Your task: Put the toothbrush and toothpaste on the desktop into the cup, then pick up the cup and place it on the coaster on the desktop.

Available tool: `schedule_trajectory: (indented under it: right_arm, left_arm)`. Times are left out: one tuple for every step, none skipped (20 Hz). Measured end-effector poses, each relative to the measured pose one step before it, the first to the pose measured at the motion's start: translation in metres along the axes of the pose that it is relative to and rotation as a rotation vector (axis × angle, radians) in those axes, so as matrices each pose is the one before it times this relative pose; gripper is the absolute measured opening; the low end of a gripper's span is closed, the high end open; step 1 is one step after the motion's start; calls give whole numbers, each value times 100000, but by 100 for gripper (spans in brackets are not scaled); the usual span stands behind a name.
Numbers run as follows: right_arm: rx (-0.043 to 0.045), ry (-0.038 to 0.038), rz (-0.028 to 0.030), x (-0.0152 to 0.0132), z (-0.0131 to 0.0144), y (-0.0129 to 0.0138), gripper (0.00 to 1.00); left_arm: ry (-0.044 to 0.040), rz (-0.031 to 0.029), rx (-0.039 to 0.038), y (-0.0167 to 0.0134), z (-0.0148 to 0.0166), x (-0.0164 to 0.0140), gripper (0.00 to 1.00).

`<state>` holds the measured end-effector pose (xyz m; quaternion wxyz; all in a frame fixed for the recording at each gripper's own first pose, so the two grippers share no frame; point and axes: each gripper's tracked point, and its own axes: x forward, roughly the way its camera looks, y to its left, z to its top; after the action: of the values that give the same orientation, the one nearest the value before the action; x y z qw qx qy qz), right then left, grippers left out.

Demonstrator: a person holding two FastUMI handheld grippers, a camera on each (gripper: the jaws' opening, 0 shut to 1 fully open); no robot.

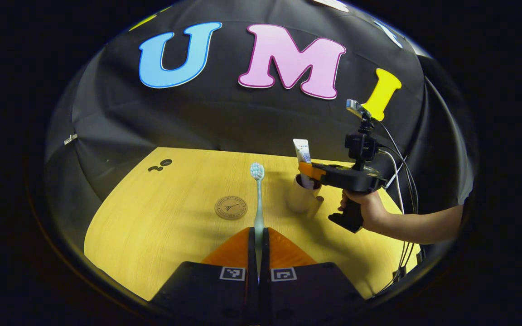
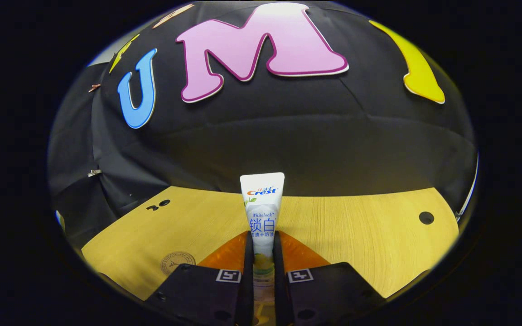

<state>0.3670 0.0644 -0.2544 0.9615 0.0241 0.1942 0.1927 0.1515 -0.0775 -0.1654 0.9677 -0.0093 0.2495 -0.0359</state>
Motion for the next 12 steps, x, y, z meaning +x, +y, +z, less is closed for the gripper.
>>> schedule_trajectory:
  right_arm:
    - [749, -117, 913, -75, 42, 257, 27]
    - [-432, 798, 215, -214, -514, -147, 29]
    - [-526, 810, 417, -115, -391, -68, 28]
    - [399, 348, 912, -223, -36, 178, 31]
    - [1019, -744, 670, -399, 209, -70, 39]
    - [1190, -998, -186, -464, 428, -80, 57]
    - [609, -902, -626, -437, 484, -250, 84]
    - [255, -577, -712, -504, 353, -336, 82]
    - [6, -100, -803, -468, 255, -437, 93]
    - [-130, -253, -1097, -839, 272, -560, 97]
    - [-152, -175, -1215, -665, 186, -678, 98]
    - [-75, 72, -1642, -674, 85, -749, 98]
  left_arm:
    - [162, -63, 183, 36, 40, -22, 6]
    - [-67, -211, 98, -108, -11, 25, 6]
    - [-47, -196, 90, -184, 60, 39, 6]
    - [-142, -142, -8, -91, 71, 151, 6]
    - [-322, -210, 48, -120, 138, 135, 6]
    - [-512, -301, -132, -240, 158, 185, 6]
    - [-630, -432, -129, -266, 370, 170, 6]
    - [-911, -614, -26, -304, 262, 290, 6]
    - [-1224, -1059, -259, -455, 579, 271, 6]
    - [-1701, -1381, -281, -499, 695, 493, 6]
    - [-1898, -1506, -94, -559, 878, 621, 6]
    - [-1804, -1723, -68, -608, 680, 764, 6]
